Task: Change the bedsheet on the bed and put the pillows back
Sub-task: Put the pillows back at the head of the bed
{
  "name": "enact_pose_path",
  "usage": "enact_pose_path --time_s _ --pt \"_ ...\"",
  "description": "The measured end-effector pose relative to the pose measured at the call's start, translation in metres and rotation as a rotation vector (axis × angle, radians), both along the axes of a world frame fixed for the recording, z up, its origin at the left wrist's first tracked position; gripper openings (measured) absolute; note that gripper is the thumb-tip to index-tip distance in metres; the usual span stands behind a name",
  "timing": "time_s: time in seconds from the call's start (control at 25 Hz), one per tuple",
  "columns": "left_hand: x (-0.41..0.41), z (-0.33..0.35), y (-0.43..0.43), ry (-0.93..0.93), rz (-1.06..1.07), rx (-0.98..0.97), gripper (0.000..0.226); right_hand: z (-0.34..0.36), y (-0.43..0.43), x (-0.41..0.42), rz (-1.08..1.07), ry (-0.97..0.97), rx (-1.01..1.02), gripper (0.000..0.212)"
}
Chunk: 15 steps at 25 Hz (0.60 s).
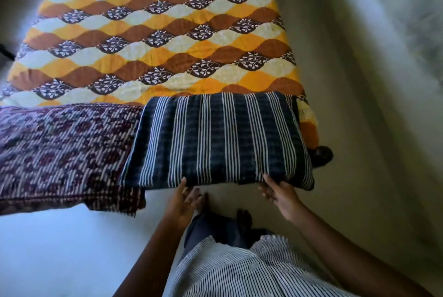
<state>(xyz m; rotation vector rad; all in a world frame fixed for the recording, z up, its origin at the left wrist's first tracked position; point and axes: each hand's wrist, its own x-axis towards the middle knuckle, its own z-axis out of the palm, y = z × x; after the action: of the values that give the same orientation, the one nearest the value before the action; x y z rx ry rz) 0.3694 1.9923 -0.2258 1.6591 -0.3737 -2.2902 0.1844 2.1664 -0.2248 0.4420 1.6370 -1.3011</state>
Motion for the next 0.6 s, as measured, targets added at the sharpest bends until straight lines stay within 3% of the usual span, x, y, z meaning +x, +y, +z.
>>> enact_pose_path --time_s 0.12,0.24,0.4,0.6 --pt "-0.026 0.006 0.04 0.059 -0.09 0.06 0.024 0.009 0.004 -0.006 -0.027 -0.008 -0.058 0.017" --pt "-0.071 0.004 0.059 0.026 -0.197 0.087 0.049 0.012 -0.001 -0.009 -0.06 0.024 -0.045 0.011" --pt "-0.096 -0.006 0.072 -0.061 -0.275 0.063 0.012 0.005 0.018 -0.009 0.003 0.055 0.002 0.017" --pt "-0.075 -0.035 0.086 -0.168 -0.382 0.052 0.005 -0.022 0.029 0.009 0.058 -0.036 0.152 0.018"
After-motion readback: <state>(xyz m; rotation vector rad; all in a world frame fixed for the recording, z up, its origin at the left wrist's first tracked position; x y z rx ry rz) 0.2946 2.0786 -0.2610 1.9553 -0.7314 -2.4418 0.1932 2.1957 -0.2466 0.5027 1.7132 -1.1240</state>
